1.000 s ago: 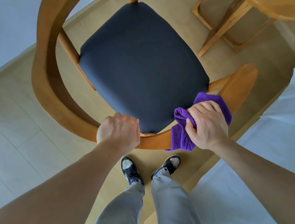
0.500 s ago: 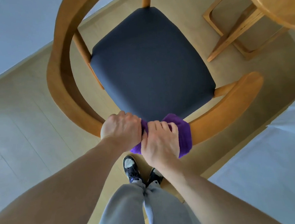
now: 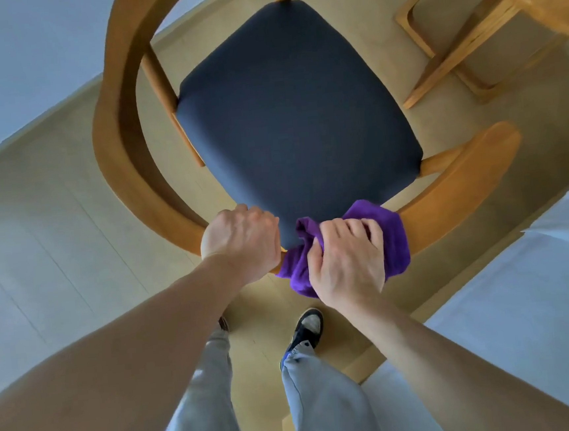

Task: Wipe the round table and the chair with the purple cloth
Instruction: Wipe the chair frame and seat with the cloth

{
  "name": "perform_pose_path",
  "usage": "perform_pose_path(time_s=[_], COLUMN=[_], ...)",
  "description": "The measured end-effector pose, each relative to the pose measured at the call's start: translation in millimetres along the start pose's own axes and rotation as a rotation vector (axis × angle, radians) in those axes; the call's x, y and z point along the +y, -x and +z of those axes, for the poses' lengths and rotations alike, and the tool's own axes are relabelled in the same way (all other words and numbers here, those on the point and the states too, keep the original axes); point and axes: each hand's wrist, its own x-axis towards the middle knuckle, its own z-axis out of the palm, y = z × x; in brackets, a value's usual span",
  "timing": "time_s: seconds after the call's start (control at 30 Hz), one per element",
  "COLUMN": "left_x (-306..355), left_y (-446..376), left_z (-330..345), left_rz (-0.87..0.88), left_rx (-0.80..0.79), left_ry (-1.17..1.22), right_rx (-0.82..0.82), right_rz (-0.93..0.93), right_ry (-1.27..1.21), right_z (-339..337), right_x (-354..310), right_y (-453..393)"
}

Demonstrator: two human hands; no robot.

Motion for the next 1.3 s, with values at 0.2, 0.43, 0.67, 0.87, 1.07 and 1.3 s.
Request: perform_pose_path(time_s=[0.2, 0.43, 0.67, 0.87, 1.07, 1.3], left_x=[-10.2, -130.4, -158.0, -161.6, -163.4, -162.0], left_y=[-2.1, 1.9, -9.7, -10.4, -10.8, -9.1], left_z=[-5.3, -38.6, -31.8, -31.6, -28.4, -28.7], left_rz=[0.071, 0.174, 0.322, 0.37, 0.369, 0.368], left_rx=[-0.079, 0.087, 0.111, 0.133, 0.155, 0.173], left_ry=[-0.046, -0.173, -0.078, -0.023, 0.002, -0.002], right_rx=[-0.027, -0.01, -0.04, 0.087, -0.064, 0.055], right_rz=[-0.008, 0.065, 0.435, 0.464, 0.072, 0.472], right_ry=[0.029, 0.029, -0.078, -0.389, 0.035, 0.029], right_z=[-3.8, -7.0, -4.5, -0.8, -9.6, 3.0], right_x=[-0.8, -6.9, -99.5, -176.9, -38.0, -51.7], right_y=[-3.2, -3.5, -8.2, -25.9, 3.8, 1.5])
